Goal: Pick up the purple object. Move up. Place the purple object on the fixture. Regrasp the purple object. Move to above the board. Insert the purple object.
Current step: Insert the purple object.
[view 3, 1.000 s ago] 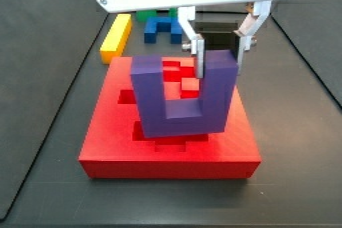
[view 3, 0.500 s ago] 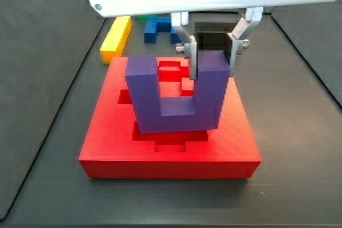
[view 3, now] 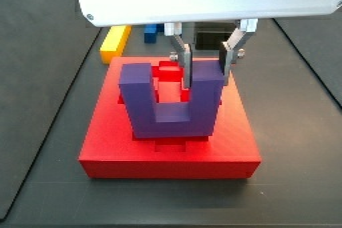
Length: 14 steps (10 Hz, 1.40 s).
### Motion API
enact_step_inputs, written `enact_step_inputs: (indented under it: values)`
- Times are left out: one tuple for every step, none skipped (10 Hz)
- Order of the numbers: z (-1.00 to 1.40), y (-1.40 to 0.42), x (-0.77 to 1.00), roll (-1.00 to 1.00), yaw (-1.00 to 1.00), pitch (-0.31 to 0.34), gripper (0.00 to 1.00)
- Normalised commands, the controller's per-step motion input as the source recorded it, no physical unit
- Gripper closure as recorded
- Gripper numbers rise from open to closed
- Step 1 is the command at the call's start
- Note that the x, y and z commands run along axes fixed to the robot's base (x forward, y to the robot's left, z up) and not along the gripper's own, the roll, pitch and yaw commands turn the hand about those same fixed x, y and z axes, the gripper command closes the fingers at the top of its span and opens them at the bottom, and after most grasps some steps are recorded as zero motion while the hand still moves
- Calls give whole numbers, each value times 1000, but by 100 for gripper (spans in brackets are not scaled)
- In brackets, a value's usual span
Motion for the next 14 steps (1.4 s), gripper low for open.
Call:
enact_step_inputs:
  values:
    - [-189, 0, 146, 141, 0, 34, 100]
    - [-206, 0, 31, 166, 0, 24, 100]
    - [-186, 0, 51, 141, 34, 10, 100]
    - [-143, 6, 0, 94, 160, 0, 100]
    - [-26, 0, -57, 0, 123, 0, 100]
    - [0, 0, -223, -34, 89, -30, 100]
    - [-9, 0, -114, -3, 97, -33, 100]
    - [-43, 0, -77, -13, 89, -30, 100]
    - [-43, 0, -40, -43, 0, -17, 100]
    - [-66, 0, 0, -31, 0, 0, 100]
    - [-174, 0, 57, -53, 0, 0, 100]
    - [-249, 29, 149, -117, 0, -4, 100]
    - [-289, 97, 183, -137, 0, 0, 100]
    - [-297, 160, 203, -166, 0, 0, 100]
